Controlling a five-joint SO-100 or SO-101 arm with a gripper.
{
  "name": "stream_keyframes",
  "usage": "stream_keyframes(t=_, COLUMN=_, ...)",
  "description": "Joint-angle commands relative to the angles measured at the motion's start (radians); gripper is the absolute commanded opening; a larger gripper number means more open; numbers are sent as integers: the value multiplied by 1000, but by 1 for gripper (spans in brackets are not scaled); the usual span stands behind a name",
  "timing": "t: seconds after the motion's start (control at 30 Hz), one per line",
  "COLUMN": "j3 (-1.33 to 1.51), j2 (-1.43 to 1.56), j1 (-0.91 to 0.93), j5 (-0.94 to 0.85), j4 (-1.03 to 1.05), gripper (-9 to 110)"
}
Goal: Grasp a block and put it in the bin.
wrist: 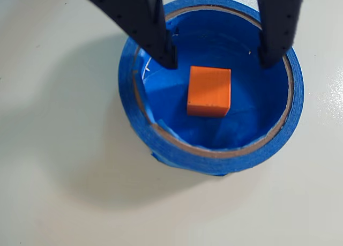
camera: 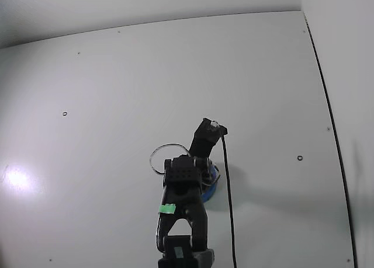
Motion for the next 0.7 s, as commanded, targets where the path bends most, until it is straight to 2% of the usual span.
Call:
stream_keyframes(t=0.0, j3=-15, j2=193, j1=5, j5=28, j4=-9, gripper=24)
stream_keyframes(t=0.23, j3=48, j2=672, j1=46, j5=328, j4=-9, gripper=24)
stream_keyframes(t=0.53, j3=302, j2=1244, j1=127, j5=600, j4=-8, gripper=24)
stream_keyframes(t=0.67, j3=449, j2=1327, j1=158, j5=680, j4=-8, gripper=24)
